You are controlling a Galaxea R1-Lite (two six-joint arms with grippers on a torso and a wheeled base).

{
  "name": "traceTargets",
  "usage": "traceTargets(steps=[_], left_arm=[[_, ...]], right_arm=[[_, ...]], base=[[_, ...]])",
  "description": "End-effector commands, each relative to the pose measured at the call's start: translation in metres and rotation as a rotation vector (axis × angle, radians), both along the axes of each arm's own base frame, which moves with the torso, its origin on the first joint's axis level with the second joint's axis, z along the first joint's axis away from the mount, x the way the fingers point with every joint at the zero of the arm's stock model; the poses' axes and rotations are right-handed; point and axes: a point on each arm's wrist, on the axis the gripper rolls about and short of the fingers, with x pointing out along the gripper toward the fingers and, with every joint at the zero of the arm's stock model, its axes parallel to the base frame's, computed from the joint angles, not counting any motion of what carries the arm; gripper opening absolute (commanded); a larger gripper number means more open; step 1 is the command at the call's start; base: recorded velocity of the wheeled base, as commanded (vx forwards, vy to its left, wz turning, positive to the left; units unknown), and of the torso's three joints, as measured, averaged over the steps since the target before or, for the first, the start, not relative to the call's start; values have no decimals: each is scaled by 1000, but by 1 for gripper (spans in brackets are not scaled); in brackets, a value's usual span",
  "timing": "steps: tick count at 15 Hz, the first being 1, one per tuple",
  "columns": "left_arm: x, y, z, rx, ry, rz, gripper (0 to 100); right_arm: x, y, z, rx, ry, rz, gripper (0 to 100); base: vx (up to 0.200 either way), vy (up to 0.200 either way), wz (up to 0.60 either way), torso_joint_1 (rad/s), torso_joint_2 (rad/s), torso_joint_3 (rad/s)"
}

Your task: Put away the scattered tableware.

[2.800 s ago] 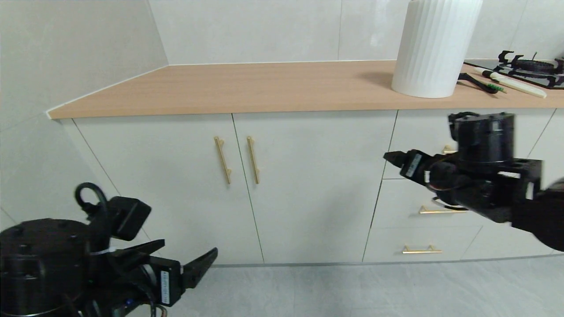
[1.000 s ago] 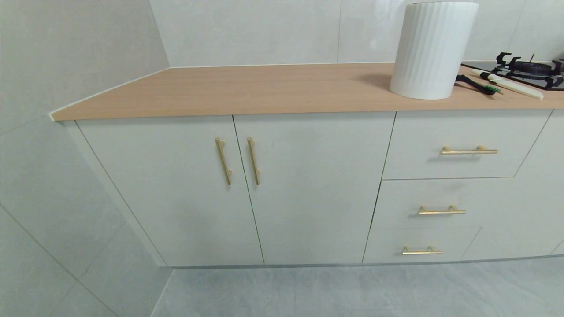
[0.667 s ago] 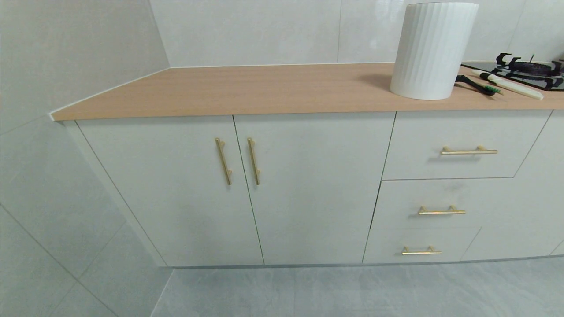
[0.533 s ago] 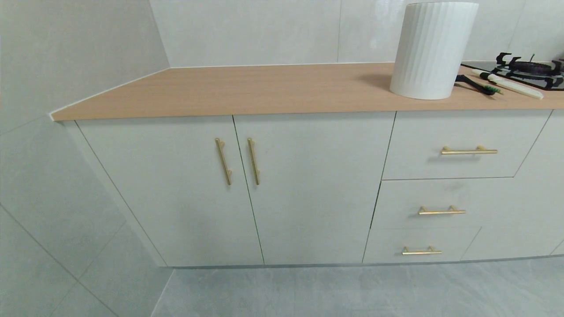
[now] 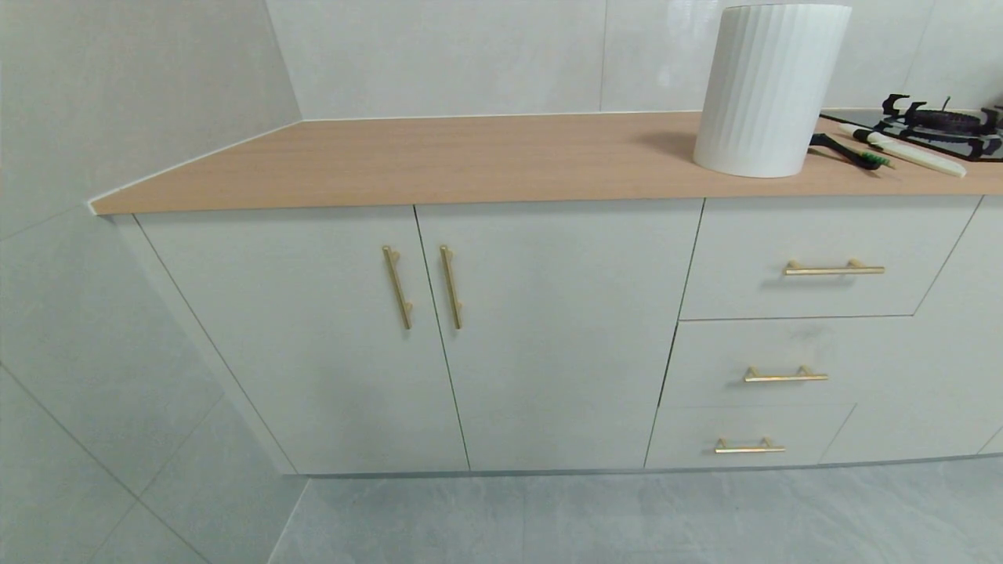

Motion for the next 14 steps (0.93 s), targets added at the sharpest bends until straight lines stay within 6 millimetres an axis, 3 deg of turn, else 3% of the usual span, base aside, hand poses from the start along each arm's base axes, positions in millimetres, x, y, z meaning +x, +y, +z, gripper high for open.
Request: traceTargets(steps=[1,4,14], left_arm=[[0,0,0,0,2,1,100],[0,0,0,5,2,1,100],[0,0,0,17,3,-1,100]], right_arm=[[0,0,0,0,3,0,100],[0,0,0,0,3,1,100],[0,0,0,0,3,0,100]], base=[[0,0,0,0,0,0],[0,0,0,0,0,0],[0,-200,0,4,3,1]])
